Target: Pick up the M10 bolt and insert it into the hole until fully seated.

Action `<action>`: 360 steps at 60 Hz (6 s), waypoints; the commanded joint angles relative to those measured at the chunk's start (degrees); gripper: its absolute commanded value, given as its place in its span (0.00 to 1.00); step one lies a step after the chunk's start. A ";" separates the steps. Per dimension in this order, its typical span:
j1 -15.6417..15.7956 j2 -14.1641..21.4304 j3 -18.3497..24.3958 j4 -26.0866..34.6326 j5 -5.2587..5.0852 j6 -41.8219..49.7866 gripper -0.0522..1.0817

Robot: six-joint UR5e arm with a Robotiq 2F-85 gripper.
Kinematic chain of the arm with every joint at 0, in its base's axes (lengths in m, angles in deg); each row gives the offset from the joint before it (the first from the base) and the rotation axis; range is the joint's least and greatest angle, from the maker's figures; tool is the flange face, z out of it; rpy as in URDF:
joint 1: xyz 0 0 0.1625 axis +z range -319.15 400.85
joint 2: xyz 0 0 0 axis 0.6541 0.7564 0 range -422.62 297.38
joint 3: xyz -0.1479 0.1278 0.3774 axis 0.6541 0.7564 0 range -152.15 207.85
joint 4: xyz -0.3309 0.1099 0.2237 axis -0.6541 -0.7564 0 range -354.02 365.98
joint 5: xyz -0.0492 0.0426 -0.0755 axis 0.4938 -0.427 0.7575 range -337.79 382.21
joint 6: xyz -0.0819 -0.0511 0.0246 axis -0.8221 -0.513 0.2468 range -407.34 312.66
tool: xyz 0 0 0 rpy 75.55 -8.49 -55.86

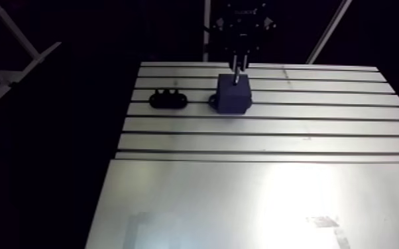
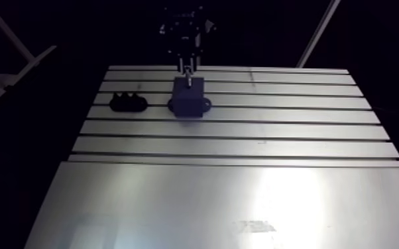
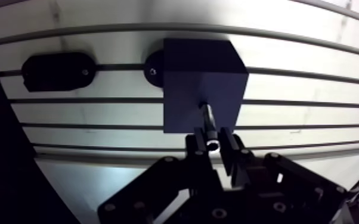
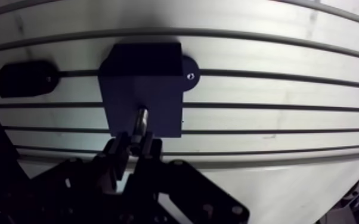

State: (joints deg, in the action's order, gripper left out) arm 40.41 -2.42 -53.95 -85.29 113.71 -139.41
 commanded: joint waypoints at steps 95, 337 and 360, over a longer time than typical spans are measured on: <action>0.35 -0.31 -0.40 -0.07 0.21 0.00 1.00; 1.24 23.61 -2.51 5.56 -0.05 -0.26 0.05; 1.14 23.60 -3.33 3.51 0.21 -0.26 0.06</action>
State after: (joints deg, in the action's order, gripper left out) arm 41.57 21.15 -57.10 -80.50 113.72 -139.60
